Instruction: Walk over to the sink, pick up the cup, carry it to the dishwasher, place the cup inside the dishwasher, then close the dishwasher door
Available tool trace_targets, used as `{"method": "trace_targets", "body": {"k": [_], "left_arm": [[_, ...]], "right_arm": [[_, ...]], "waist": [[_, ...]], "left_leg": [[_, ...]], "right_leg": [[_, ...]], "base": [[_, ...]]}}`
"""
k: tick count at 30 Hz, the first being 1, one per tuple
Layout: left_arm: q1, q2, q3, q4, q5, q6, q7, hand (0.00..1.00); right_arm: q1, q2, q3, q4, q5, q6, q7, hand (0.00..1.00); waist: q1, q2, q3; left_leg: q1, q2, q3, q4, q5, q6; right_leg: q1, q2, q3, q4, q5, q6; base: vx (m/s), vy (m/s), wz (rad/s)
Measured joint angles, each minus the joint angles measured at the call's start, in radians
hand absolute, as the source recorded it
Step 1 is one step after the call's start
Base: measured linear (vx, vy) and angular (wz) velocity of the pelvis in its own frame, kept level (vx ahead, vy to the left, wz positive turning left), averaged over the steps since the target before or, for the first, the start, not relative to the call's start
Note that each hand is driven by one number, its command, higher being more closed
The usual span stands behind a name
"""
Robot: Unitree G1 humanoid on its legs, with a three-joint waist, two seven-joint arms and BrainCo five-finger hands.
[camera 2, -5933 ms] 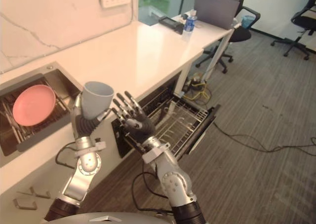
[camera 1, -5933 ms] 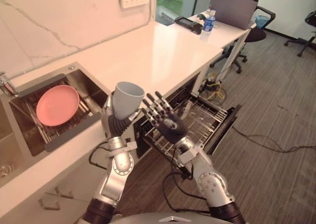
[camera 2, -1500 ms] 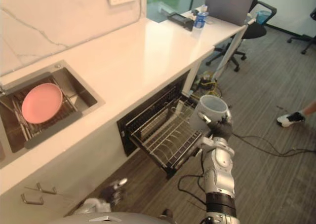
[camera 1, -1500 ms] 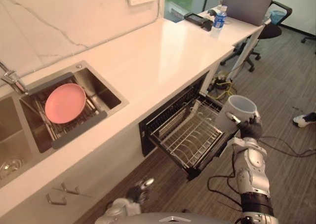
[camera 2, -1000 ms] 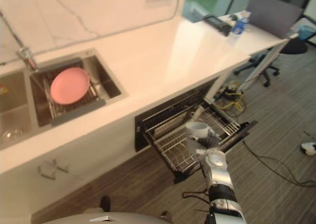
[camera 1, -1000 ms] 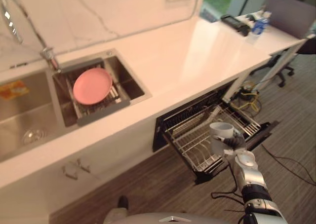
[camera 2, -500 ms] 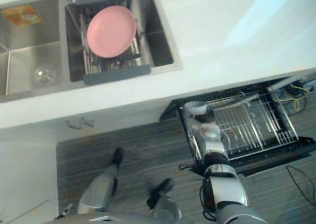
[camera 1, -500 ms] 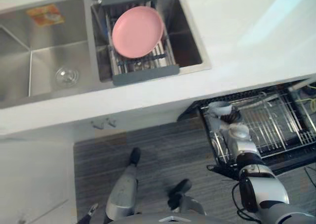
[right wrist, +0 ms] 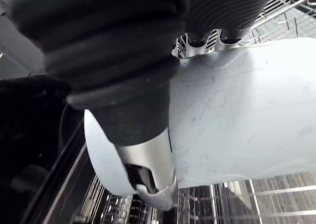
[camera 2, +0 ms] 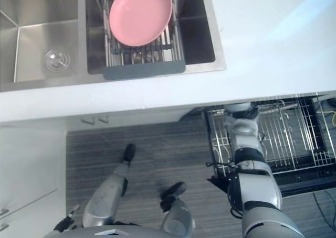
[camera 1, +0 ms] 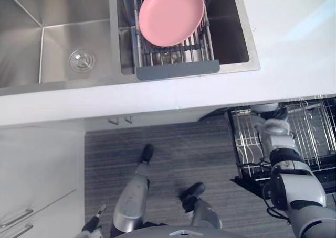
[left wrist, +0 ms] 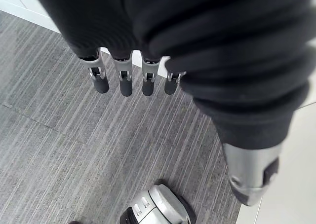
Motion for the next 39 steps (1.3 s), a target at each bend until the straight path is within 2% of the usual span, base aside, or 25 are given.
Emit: {"method": "trace_targets", "body": {"k": [3, 6, 11, 14, 16, 19, 20, 25, 28, 33, 35, 36, 39], "left_arm": [[0.0, 0.002, -0.002, 0.0, 0.0, -0.001, -0.006, 0.0], [0.0, 0.015, -0.041, -0.001, 0.0, -0.002, -0.006, 0.0], [0.0, 0.02, -0.093, -0.001, 0.0, -0.006, -0.007, 0.0], [-0.001, 0.02, -0.125, -0.001, -0.001, -0.012, -0.008, 0.0], [-0.001, 0.02, -0.148, 0.0, -0.001, -0.012, -0.013, 0.0], [-0.002, 0.02, -0.164, 0.001, -0.001, -0.012, -0.017, 0.0], [-0.002, 0.02, -0.174, 0.001, 0.0, -0.012, -0.018, 0.0], [-0.002, 0.019, -0.196, 0.002, 0.0, -0.024, -0.02, 0.0], [-0.003, 0.019, -0.196, 0.002, 0.0, -0.034, -0.021, 0.0], [-0.003, 0.014, -0.195, 0.002, 0.001, -0.039, -0.025, 0.0], [-0.003, 0.014, -0.194, 0.001, 0.001, -0.041, -0.025, 0.0], [-0.004, 0.014, -0.19, 0.0, 0.003, -0.041, -0.024, 0.0], [-0.004, 0.014, -0.188, 0.0, 0.007, -0.041, -0.024, 0.0]], "right_arm": [[-0.009, -0.026, -0.004, 0.014, 0.0, 0.006, 0.009, 1.0], [-0.021, -0.027, -0.021, 0.062, 0.0, 0.015, 0.075, 1.0], [-0.031, -0.026, -0.031, 0.13, 0.0, 0.013, 0.115, 1.0], [-0.052, -0.027, -0.03, 0.137, 0.0, 0.011, 0.115, 1.0], [-0.078, -0.027, -0.028, 0.172, 0.001, 0.01, 0.114, 1.0], [-0.087, -0.027, 0.006, 0.172, 0.003, 0.009, 0.114, 1.0], [-0.099, -0.028, 0.008, 0.172, 0.003, 0.009, 0.114, 0.0], [-0.159, -0.032, 0.025, 0.2, 0.023, -0.022, 0.116, 0.0], [-0.175, -0.035, 0.05, 0.199, 0.064, -0.049, 0.149, 0.0], [-0.179, -0.034, 0.052, 0.185, 0.146, -0.093, 0.153, 0.0], [-0.177, -0.03, 0.052, 0.153, 0.172, -0.105, 0.152, 0.0], [-0.172, -0.024, 0.052, 0.114, 0.193, -0.131, 0.15, 0.0], [-0.156, -0.008, 0.052, 0.066, 0.214, -0.145, 0.144, 0.0]], "waist": [[-0.001, -0.001, 0.001], [-0.005, -0.001, 0.002], [-0.008, 0.009, 0.01], [-0.015, 0.035, 0.03], [-0.021, 0.065, 0.048], [-0.018, 0.081, 0.054], [-0.019, 0.089, 0.059], [-0.019, 0.109, 0.071], [-0.017, 0.109, 0.071], [-0.014, 0.109, 0.071], [-0.017, 0.109, 0.071], [-0.023, 0.109, 0.071], [-0.022, 0.109, 0.071]], "left_leg": [[-0.008, 0.003, 0.005, 0.0, 0.005, 0.001], [-0.006, 0.008, 0.012, 0.0, 0.007, -0.001], [-0.007, 0.009, 0.015, 0.0, 0.008, -0.002], [-0.011, 0.009, 0.014, 0.0, 0.009, -0.003], [-0.014, 0.007, 0.012, 0.0, 0.011, -0.006], [-0.036, 0.007, 0.009, 0.0, 0.018, -0.006], [-0.044, 0.006, 0.005, 0.0, 0.025, -0.003], [-0.043, -0.004, -0.003, 0.001, 0.028, -0.001], [-0.042, -0.005, -0.01, 0.001, 0.028, -0.001], [-0.024, -0.004, -0.011, 0.001, 0.029, -0.004], [-0.014, -0.003, -0.008, 0.001, 0.028, -0.006], [0.0, 0.001, -0.002, 0.001, 0.026, -0.009], [0.03, 0.01, 0.013, 0.001, 0.021, -0.014]], "right_leg": [[-0.022, -0.001, 0.023, 0.018, -0.009, -0.002], [-0.031, -0.002, 0.037, 0.028, -0.017, -0.001], [-0.05, -0.003, 0.064, 0.04, -0.023, -0.006], [-0.064, -0.007, 0.078, 0.053, -0.024, -0.005], [-0.069, -0.015, 0.078, 0.063, -0.025, -0.002], [-0.096, -0.019, 0.079, 0.076, -0.028, 0.001], [-0.102, -0.02, 0.078, 0.079, -0.028, 0.001], [-0.103, -0.035, 0.078, 0.1, -0.038, 0.006], [-0.103, -0.038, 0.077, 0.112, -0.05, 0.007], [-0.093, -0.044, 0.081, 0.134, -0.066, 0.005], [-0.089, -0.044, 0.086, 0.134, -0.068, 0.004], [-0.079, -0.04, 0.093, 0.131, -0.069, 0.003], [-0.055, -0.031, 0.104, 0.124, -0.069, 0.002]], "base": [[-0.02, -0.048, -0.06], [-0.03, -0.05, -0.08], [-0.06, -0.043, -0.07], [-0.08, -0.035, -0.08], [-0.09, -0.034, 0.02], [-0.06, -0.046, 0.03], [-0.03, -0.062, 0.07], [-0.02, -0.047, 0.07], [-0.02, -0.054, 0.07], [-0.03, -0.078, 0.02], [-0.06, -0.063, -0.1], [-0.06, -0.056, -0.1], [-0.06, -0.062, -0.16]]}}
